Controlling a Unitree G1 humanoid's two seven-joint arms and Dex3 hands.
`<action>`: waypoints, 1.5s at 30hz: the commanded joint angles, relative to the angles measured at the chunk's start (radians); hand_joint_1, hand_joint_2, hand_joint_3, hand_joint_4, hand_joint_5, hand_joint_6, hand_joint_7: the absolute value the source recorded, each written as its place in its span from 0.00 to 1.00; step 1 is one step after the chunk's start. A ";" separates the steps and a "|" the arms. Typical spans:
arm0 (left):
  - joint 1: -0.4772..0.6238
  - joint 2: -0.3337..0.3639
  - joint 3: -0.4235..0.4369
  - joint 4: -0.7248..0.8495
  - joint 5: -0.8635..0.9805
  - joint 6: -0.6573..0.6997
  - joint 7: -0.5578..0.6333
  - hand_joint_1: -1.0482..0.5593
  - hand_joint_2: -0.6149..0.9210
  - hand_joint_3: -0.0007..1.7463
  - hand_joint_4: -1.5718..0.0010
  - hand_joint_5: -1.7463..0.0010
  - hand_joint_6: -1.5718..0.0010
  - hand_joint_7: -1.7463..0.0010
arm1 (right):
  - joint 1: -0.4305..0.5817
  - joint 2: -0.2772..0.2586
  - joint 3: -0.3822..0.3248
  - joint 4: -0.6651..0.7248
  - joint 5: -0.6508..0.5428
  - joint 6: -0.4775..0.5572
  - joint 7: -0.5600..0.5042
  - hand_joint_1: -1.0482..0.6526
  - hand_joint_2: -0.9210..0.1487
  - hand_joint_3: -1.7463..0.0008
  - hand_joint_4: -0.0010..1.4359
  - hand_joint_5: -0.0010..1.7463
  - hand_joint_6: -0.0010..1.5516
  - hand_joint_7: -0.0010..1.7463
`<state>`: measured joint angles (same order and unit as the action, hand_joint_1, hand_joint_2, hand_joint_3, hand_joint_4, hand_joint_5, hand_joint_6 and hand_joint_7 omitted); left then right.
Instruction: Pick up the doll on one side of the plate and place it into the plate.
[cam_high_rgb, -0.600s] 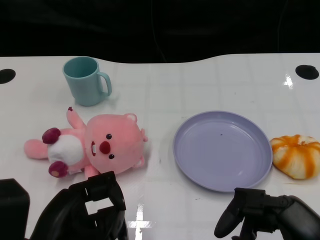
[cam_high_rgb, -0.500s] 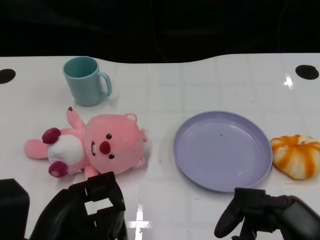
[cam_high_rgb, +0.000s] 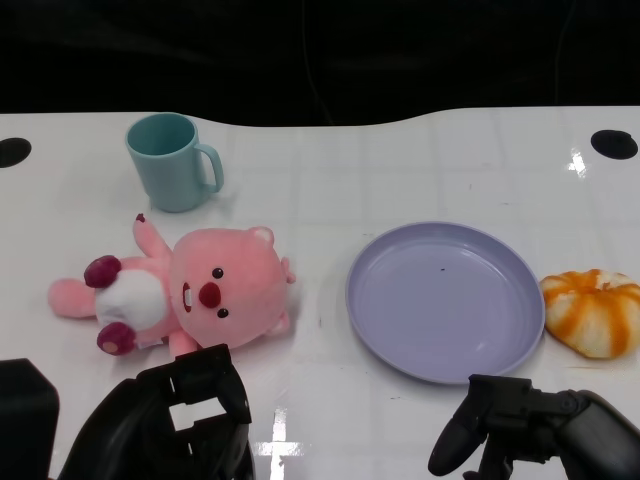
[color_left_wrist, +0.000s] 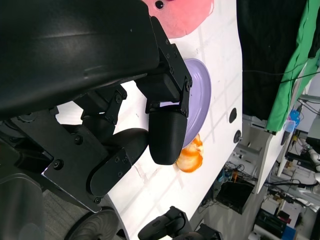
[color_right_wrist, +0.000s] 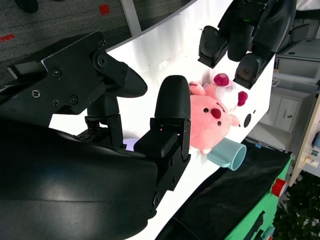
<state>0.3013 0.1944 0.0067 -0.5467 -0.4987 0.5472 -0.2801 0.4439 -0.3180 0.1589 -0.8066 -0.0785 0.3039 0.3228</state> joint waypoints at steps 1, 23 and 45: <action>0.006 0.012 0.004 -0.003 0.014 -0.017 -0.003 0.52 0.66 0.78 0.46 0.00 0.50 0.09 | 0.004 -0.009 -0.006 -0.003 -0.001 -0.011 -0.002 0.57 0.32 0.42 0.46 0.89 0.40 0.69; -0.012 -0.008 0.050 0.020 0.037 -0.129 -0.005 0.44 0.87 0.34 0.63 0.22 0.60 0.47 | -0.012 0.001 0.018 0.005 -0.006 0.003 -0.006 0.57 0.31 0.42 0.46 0.88 0.41 0.69; -0.123 0.157 0.068 0.046 0.443 -0.445 -0.014 0.28 1.00 0.05 0.91 0.52 0.74 0.88 | -0.018 0.005 0.040 -0.018 -0.006 0.037 -0.016 0.57 0.32 0.42 0.46 0.89 0.41 0.69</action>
<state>0.1983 0.3207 0.0663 -0.5130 -0.0871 0.1164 -0.2934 0.4313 -0.3121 0.1971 -0.8116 -0.0836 0.3346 0.3138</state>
